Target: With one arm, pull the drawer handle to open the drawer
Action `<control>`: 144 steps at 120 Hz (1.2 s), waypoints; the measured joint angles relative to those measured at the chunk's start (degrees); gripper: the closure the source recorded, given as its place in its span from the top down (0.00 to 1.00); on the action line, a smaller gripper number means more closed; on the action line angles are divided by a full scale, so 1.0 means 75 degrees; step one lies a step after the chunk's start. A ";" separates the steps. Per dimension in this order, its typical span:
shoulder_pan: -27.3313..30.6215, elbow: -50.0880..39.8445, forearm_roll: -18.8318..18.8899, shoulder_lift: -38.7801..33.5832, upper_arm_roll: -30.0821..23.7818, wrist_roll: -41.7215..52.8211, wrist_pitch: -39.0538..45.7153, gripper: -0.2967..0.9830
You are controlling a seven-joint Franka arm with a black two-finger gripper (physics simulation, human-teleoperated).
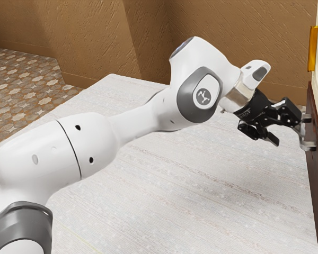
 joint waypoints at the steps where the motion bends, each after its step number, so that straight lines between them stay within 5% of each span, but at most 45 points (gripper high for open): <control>1: 0.0000 0.0000 0.0010 -0.0001 0.0000 -0.0002 0.0000 0.58; 144: 0.0374 -0.0817 0.0576 -0.0799 0.0165 -0.0278 -0.0703 0.50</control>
